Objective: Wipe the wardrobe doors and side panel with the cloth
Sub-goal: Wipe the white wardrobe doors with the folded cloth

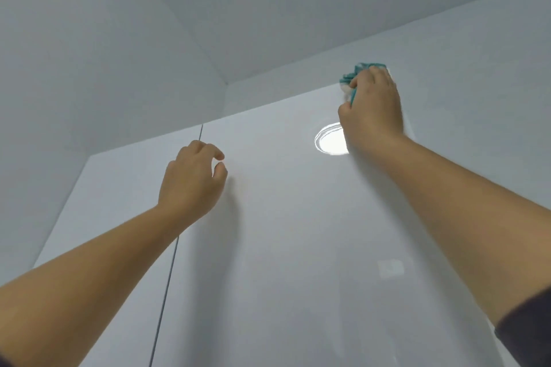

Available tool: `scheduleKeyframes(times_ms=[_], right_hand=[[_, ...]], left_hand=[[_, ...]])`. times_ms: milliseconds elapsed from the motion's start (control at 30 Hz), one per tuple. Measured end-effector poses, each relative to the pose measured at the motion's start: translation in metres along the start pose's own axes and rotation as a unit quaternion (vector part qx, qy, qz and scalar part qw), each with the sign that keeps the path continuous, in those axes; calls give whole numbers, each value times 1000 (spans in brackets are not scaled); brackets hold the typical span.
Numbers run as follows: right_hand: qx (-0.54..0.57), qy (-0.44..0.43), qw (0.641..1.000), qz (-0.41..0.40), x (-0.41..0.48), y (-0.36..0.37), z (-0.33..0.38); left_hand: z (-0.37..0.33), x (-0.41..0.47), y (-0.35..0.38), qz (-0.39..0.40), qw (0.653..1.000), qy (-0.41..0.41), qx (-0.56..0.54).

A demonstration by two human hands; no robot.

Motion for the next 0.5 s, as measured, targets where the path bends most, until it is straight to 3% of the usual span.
scheduleKeyframes(times_ms=[233, 367, 500], right_hand=[[9, -32, 999, 37, -5, 28, 37], [57, -91, 992, 61, -10, 51, 73], [61, -85, 986, 131, -13, 81, 108]], left_hand=[[65, -12, 28, 43, 999, -1, 6], [91, -13, 37, 19, 999, 27, 5], [115, -6, 46, -11, 999, 42, -14]])
Point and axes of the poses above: each hand's wrist, its own x-axis towards the middle knuckle, its own y-axis out of the palm, z = x × y, the point moved 4 cm from there along x, towards the middle knuckle, and after that the axes turned 11 degrees about z, right-handed, at the moved point
